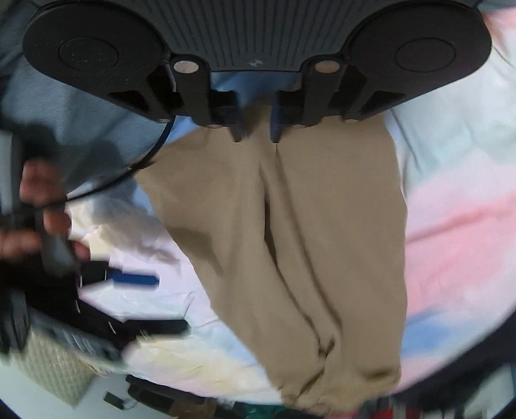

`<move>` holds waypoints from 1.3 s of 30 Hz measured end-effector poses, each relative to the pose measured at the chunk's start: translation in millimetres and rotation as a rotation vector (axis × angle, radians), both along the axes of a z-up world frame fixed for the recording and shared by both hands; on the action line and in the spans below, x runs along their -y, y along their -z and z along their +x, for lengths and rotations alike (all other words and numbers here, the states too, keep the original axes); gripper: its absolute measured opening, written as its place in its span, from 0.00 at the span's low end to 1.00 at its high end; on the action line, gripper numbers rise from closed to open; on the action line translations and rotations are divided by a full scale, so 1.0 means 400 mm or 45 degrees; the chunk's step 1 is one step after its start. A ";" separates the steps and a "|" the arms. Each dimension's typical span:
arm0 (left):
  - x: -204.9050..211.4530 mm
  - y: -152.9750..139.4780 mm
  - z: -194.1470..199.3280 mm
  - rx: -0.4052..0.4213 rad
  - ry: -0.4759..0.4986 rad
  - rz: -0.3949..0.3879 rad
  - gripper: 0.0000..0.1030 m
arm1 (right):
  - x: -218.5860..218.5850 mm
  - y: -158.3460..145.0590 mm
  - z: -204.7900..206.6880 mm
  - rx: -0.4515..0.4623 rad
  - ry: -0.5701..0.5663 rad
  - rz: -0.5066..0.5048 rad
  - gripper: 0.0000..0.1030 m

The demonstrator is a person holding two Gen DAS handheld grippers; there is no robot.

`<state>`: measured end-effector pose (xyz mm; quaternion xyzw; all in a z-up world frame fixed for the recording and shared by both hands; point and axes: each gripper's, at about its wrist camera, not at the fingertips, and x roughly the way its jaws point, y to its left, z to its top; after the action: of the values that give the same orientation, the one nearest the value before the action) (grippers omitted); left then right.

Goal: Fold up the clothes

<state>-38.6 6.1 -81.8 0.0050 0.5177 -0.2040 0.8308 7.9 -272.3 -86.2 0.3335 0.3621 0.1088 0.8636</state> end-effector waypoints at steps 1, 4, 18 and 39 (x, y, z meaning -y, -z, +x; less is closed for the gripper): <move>-0.018 -0.003 0.008 -0.035 -0.019 -0.051 0.37 | 0.004 0.013 -0.007 -0.038 -0.011 0.029 0.88; -0.096 -0.021 0.028 -0.058 -0.133 -0.228 0.54 | 0.003 0.038 -0.008 -0.113 -0.025 0.065 0.88; -0.320 0.078 0.151 -0.262 -0.698 -0.493 0.57 | -0.021 0.104 -0.008 -0.328 -0.092 0.165 0.71; -0.274 0.086 0.115 -0.451 -0.475 -0.452 0.35 | -0.093 0.099 -0.084 -0.400 -0.256 0.095 0.47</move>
<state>7.4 115.7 -116.4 -0.2708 0.6027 -0.1330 0.7387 -25.8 -235.1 -126.0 0.3402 0.5198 0.1543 0.7683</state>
